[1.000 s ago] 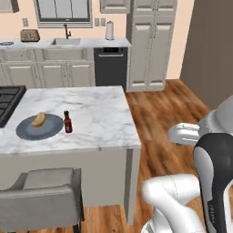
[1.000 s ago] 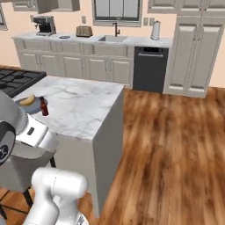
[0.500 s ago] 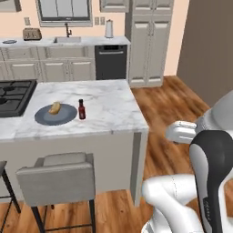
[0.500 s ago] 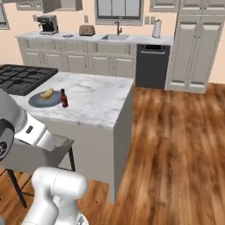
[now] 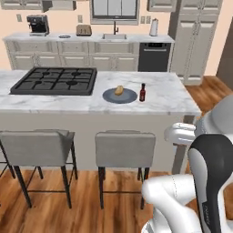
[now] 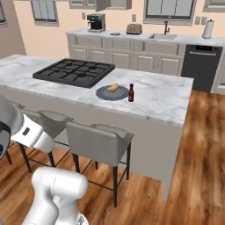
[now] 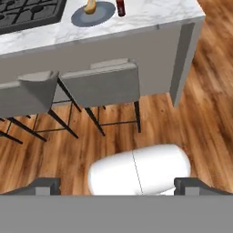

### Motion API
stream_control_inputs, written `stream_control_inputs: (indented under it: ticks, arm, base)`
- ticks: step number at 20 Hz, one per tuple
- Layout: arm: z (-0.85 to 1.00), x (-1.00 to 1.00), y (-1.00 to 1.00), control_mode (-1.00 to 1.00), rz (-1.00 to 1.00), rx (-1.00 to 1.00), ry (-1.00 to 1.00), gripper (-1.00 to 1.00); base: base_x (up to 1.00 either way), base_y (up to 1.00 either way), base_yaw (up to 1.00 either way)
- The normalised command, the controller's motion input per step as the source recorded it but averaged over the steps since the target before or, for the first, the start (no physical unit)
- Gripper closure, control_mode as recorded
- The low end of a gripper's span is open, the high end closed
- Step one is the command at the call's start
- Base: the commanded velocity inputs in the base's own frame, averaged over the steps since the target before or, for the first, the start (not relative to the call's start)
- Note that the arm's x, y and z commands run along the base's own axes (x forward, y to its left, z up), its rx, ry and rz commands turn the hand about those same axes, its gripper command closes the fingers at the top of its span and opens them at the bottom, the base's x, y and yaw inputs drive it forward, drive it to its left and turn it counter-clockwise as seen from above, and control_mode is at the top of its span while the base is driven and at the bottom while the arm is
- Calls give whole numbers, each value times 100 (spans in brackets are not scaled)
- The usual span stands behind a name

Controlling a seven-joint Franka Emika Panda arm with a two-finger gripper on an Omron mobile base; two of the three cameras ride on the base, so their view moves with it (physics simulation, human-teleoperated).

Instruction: Move the hot dog bun to the plate on the dining table and place the condiment next to that plate. Then navigate to the fridge and take the sausage and place it on the plate as well.

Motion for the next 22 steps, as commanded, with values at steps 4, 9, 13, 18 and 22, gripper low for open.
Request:
stream_control_inputs:
  ticks: [4,9,13,18,22]
  arm:
    - [0,0,0,100,0,0,0,-100]
    - [0,0,0,100,0,0,0,-100]
    - [0,0,0,100,0,0,0,-100]
    - [0,0,0,100,0,0,0,-100]
    - [0,0,0,100,0,0,0,-100]
  base:
    - [0,100,35]
    - [4,100,34]
    - [24,98,33]
    - [46,87,30]
    - [68,59,29]
